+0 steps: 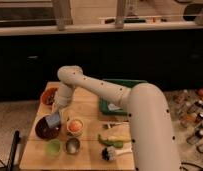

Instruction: Place sponge in purple bowl

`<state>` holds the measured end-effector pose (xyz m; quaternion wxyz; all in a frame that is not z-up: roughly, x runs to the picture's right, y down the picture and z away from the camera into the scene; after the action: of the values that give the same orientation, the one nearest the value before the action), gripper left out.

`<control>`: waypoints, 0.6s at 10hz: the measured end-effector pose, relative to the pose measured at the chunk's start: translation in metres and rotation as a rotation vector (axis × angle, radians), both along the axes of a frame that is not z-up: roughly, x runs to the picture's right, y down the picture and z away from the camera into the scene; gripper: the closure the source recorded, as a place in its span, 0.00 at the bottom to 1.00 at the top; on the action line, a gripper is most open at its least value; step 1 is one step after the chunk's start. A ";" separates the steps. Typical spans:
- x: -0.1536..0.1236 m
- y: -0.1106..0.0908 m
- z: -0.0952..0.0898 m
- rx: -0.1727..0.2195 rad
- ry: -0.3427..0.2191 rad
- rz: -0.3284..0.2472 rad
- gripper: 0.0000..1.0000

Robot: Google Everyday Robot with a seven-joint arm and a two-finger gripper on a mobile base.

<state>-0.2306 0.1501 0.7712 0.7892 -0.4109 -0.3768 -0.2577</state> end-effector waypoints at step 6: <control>-0.021 0.016 -0.004 -0.007 -0.027 -0.058 1.00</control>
<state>-0.2514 0.1657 0.7673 0.7746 -0.4210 -0.3764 -0.2847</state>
